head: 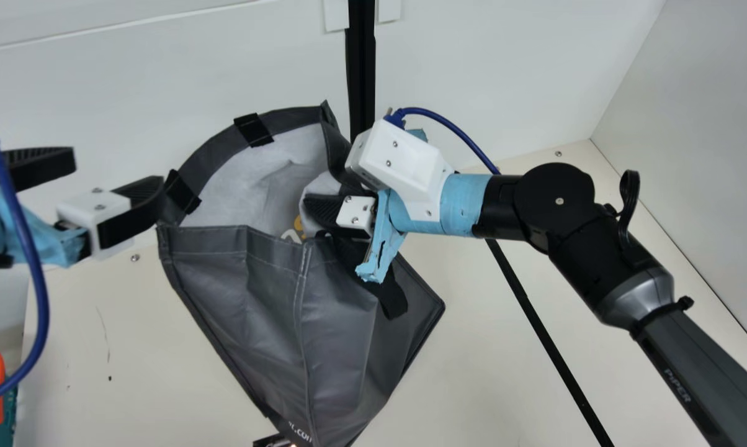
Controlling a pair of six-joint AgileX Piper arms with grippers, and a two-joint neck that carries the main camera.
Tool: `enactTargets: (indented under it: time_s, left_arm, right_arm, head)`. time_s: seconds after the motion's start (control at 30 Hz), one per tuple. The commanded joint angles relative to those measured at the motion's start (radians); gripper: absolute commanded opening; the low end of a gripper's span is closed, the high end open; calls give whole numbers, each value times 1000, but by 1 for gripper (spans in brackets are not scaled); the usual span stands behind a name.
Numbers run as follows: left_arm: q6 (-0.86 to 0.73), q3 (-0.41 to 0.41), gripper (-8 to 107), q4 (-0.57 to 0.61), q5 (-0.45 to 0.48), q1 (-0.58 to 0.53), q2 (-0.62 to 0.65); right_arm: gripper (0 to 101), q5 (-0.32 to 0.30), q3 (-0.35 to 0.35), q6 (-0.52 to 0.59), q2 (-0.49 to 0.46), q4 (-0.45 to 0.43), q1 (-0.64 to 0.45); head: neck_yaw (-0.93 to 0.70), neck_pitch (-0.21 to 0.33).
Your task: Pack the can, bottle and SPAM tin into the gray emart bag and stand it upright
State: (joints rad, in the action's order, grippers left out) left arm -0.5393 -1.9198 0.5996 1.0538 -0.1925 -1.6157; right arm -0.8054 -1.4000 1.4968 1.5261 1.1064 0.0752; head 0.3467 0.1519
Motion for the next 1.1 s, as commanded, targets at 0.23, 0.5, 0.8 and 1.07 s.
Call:
enactTargets:
  time_s: [0.23,0.5,0.8,1.07]
  left_arm:
    - [130,112,90,-249,-15,40,93]
    - [260,202,90,-502,-2,33,148]
    - [394,321,90,-719,18,2,203]
    - [478,453,90,-781,-1,1,292]
  right_arm:
    - [0,0,0,0,0,0,0]
    - [0,0,0,0,0,0,0]
    - [0,0,0,0,0,0,0]
    - [0,0,0,0,0,0,0]
  head:
    - [2,23]
    - [2,23]
    - [2,23]
    - [2,23]
